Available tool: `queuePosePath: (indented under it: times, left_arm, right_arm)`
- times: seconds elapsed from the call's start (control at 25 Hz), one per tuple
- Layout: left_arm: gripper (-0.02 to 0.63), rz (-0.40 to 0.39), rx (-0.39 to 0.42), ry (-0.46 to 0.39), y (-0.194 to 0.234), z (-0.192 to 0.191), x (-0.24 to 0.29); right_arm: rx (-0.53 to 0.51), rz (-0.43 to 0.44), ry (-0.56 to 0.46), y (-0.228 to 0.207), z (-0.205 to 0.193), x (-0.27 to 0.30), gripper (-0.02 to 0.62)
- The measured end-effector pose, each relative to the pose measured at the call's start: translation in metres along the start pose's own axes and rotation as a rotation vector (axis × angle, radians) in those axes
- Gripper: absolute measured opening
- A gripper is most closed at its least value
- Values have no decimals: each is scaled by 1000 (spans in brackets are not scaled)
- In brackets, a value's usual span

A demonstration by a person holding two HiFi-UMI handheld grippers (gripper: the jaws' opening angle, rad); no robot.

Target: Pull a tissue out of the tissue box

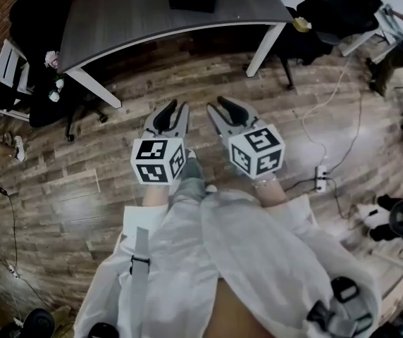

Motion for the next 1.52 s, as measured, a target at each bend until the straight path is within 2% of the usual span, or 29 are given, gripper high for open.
queuePosePath:
  times: [0.44,0.88,1.16,1.52]
  left_arm:
    - [83,-49,19,-28,102,62,76]
    - [83,-104,4,28,140,64,115]
    - [83,-86,-18,48,160,66,142]
    - [83,-49,-17,43,193,101,207]
  right_arm:
    - [-15,-52,-20,-33,59,114,92]
    - [9,-81,45,-52,62,162,92]
    - [24,-84,48,-76,70,189,92]
    - [17,-42,36,-129,109,251,92]
Point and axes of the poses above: the fingertips, and each gripper's own axes: x forward along the fingers, y to its left, z out of its top, the point moved 4 cm from there along -x, backward along the fingers, and after that the axes turned 1 degree about x, right-handed, at the moved point
